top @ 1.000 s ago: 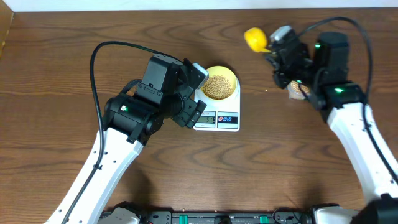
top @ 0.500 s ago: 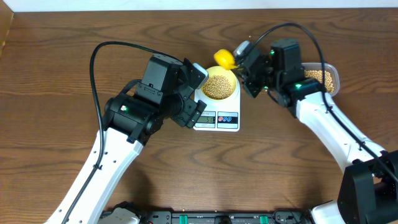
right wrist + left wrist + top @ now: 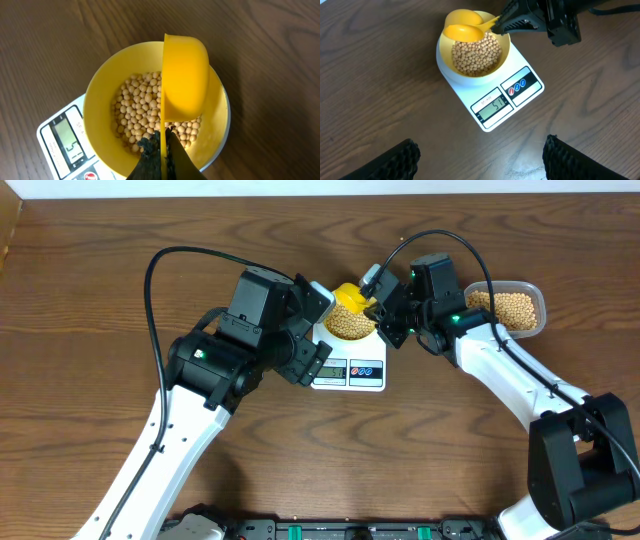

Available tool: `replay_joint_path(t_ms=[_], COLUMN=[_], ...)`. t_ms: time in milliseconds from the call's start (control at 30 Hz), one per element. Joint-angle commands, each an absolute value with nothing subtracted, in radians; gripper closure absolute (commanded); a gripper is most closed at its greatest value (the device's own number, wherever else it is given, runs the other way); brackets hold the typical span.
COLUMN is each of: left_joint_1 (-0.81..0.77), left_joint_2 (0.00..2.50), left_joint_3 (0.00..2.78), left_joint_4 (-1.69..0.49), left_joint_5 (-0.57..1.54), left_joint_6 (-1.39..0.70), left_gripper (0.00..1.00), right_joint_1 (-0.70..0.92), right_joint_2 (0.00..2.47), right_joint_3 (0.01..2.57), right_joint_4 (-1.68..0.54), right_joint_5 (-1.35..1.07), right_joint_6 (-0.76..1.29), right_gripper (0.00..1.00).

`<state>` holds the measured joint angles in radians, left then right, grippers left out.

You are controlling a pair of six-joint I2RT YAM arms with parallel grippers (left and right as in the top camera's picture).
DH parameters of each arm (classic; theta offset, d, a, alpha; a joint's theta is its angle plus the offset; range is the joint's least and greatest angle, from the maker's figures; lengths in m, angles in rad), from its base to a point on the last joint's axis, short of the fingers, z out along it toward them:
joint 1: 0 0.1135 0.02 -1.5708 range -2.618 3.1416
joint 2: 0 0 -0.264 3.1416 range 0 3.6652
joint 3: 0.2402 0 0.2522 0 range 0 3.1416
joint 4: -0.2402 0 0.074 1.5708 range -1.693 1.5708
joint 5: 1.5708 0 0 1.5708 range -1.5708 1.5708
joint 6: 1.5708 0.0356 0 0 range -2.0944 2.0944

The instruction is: Scoop item into bowl and weigh 50g on scale

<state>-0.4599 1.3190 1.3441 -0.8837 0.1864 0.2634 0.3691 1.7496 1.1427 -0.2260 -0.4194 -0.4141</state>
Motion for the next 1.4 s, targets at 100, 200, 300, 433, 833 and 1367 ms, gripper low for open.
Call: replay_joint_path(t_ms=[100, 200, 300, 433, 833, 1367], left_joint_1=[-0.456, -0.456, -0.456, -0.456, -0.456, -0.456], left_joint_2=[1.320, 1.320, 1.320, 1.320, 1.320, 1.320], left_joint_3=[1.352, 1.352, 1.352, 1.352, 1.352, 1.352], left_joint_4=[-0.886, -0.886, -0.886, -0.886, -0.886, -0.886], left_joint_5=[0.198, 0.198, 0.198, 0.198, 0.198, 0.198], left_joint_6=[0.273, 0.273, 0.273, 0.273, 0.273, 0.273], left_gripper=[0.19, 0.19, 0.19, 0.19, 0.19, 0.19], right_joint_1=[0.374, 0.374, 0.374, 0.374, 0.374, 0.388], right_joint_2=[1.755, 1.755, 1.755, 1.755, 1.755, 1.755], right_joint_3=[1.146, 1.146, 1.146, 1.146, 1.146, 1.146], right_joint_4=[-0.228, -0.229, -0.245, -0.284, -0.284, -0.324], right_joint_5=[-0.417, -0.417, -0.417, -0.417, -0.386, -0.357], right_joint_6=[-0.516, -0.522, -0.542, -0.593, -0.593, -0.608], right_gripper=[0.99, 0.99, 0.99, 0.99, 0.99, 0.99])
